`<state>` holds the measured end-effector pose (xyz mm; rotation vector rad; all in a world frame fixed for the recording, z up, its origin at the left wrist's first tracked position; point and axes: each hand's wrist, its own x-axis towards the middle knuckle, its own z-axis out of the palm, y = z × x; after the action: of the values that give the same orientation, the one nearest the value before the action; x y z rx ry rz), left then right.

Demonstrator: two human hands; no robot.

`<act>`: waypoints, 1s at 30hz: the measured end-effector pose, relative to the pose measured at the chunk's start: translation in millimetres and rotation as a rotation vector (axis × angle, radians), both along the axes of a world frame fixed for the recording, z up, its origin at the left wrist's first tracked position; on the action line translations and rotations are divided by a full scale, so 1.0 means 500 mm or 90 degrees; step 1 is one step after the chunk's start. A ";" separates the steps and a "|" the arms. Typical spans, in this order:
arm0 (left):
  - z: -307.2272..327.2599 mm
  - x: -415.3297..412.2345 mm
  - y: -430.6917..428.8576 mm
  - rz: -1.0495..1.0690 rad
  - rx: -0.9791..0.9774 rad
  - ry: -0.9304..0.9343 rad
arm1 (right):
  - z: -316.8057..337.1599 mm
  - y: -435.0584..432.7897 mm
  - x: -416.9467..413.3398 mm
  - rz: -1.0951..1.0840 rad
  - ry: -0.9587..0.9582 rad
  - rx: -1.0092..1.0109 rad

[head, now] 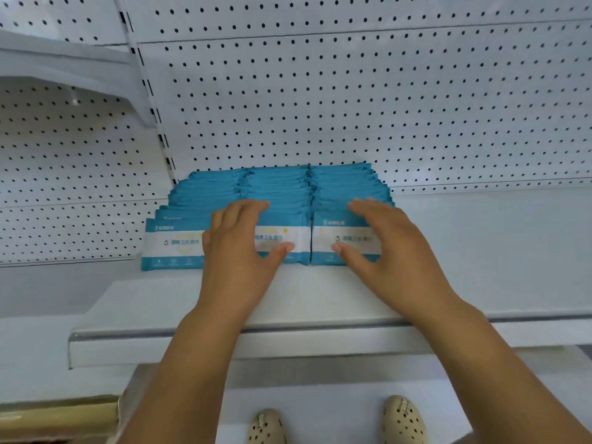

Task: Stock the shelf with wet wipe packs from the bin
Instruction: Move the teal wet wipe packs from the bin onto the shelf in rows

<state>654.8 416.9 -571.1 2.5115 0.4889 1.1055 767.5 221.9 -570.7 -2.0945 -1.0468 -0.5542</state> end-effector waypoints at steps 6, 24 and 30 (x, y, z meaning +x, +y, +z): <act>0.002 0.066 -0.130 -0.130 0.031 0.045 | 0.001 -0.143 0.046 -0.116 0.027 -0.002; 0.064 0.279 -0.653 -0.448 0.020 -0.026 | 0.084 -0.667 0.106 -0.424 0.059 0.001; -0.027 0.288 -0.785 -0.576 0.012 0.024 | 0.010 -0.867 0.066 -0.487 0.213 -0.049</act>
<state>798.7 24.4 -584.5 2.3203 -0.6115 0.6823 800.5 -211.5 -565.8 -2.5175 -0.0505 -0.4891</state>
